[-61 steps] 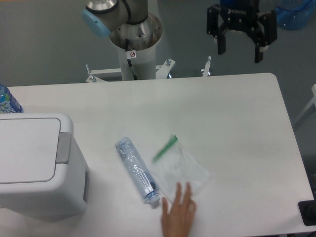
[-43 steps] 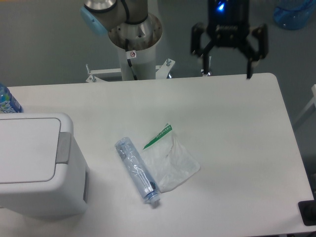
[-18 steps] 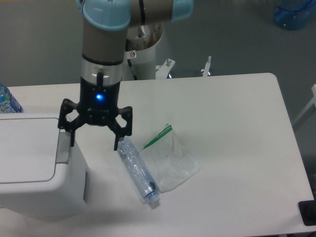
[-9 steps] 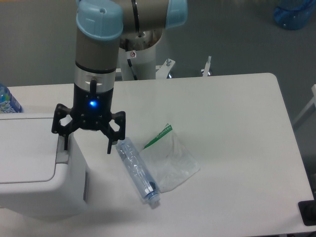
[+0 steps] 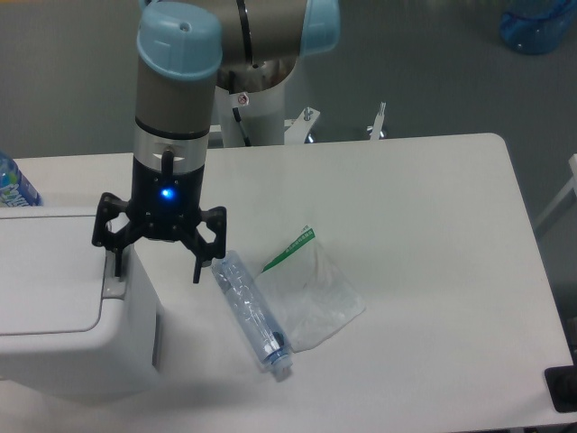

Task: Open the trash can
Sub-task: 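Push the gripper finger against the lid edge to flip it open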

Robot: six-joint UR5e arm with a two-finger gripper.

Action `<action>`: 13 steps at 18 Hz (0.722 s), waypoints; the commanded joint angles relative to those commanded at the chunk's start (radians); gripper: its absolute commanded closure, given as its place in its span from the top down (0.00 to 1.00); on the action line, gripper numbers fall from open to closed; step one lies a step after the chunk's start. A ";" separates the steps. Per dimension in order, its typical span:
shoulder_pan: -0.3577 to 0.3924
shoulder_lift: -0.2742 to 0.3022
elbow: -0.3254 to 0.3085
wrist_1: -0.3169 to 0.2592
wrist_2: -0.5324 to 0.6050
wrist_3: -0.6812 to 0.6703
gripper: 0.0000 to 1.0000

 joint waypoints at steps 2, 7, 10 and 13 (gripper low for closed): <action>0.000 0.000 0.000 0.000 0.000 0.000 1.00; 0.000 0.000 0.002 0.000 0.000 0.000 1.00; 0.000 0.000 0.003 0.000 0.000 0.002 1.00; 0.005 0.008 0.037 0.002 0.000 0.012 1.00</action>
